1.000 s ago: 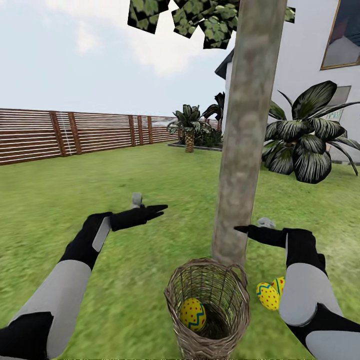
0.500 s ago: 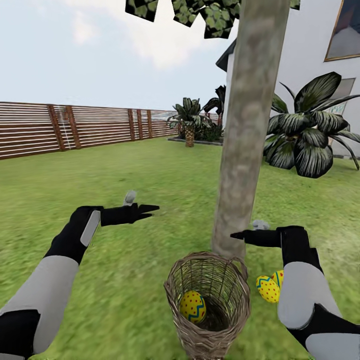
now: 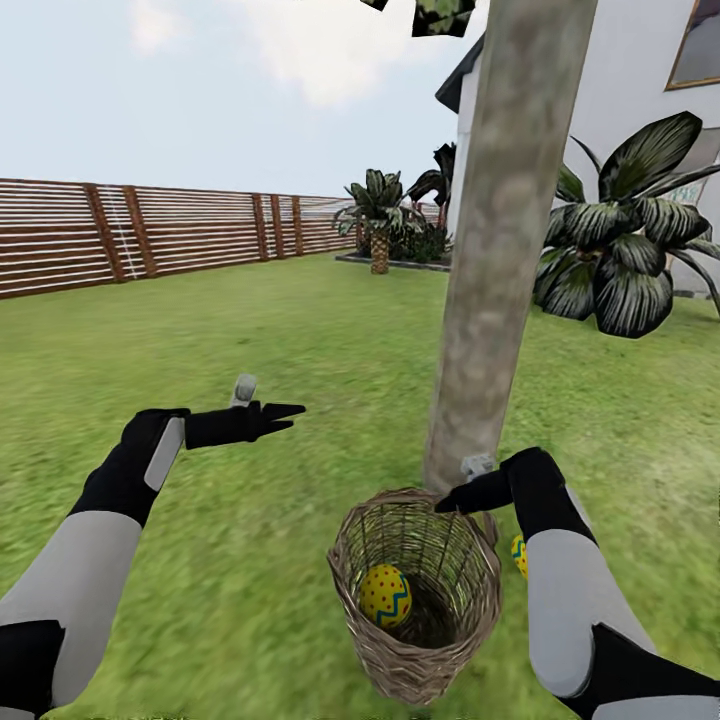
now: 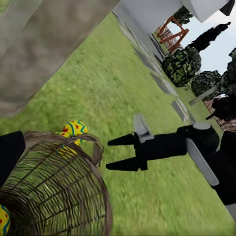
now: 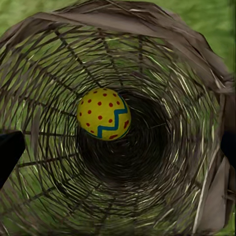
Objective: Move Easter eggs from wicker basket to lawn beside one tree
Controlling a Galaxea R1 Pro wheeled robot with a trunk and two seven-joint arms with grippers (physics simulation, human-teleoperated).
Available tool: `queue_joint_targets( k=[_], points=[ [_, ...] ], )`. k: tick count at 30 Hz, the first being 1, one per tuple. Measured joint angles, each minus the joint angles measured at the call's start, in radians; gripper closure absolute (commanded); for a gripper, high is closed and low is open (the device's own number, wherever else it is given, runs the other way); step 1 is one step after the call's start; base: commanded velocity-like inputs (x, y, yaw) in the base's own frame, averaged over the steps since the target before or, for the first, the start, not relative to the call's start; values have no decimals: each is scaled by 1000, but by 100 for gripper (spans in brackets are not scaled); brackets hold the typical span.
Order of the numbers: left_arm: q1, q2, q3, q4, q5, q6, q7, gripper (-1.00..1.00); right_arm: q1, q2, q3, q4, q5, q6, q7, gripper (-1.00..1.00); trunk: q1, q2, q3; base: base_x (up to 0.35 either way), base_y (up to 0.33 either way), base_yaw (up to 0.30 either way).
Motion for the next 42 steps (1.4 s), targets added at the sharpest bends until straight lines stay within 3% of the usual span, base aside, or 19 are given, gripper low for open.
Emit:
queue_joint_targets(
  k=[4,10,23,25,26,27,29,33,42],
  points=[
    [0,6,3,1,-1,1,-1,-100,1,6,3,2,27,0,-2,-100,2,-1,-15,0,0,0],
    [0,15,13,5,-1,1,-1,-100,1,6,3,2,28,-3,3,-100,4,-2,-39,0,0,-43],
    [0,14,15,10,0,2,-1,-100,1,7,3,6,28,-4,7,-100,10,-5,-78,0,0,-253],
    [1,16,26,9,1,1,-2,-100,1,7,3,5,27,-5,8,-100,10,-6,-77,0,0,-92],
    [2,20,46,9,4,-1,-5,-100,1,7,3,6,27,-5,8,-100,10,-6,-77,0,0,-37],
    [4,25,92,10,12,-2,-14,-100,1,8,3,5,27,-5,9,-100,10,-6,-77,0,0,-29],
    [10,21,113,14,16,-9,-23,-100,7,13,9,11,21,-11,3,-100,10,-5,-77,0,0,0],
    [29,29,112,12,23,-7,-30,-100,0,9,0,20,0,2,14,-100,10,-6,-77,-6,0,0],
    [37,28,110,12,44,-6,-33,-100,1,5,-12,-31,30,10,64,-100,11,-6,-77,-270,0,0]
  ],
)
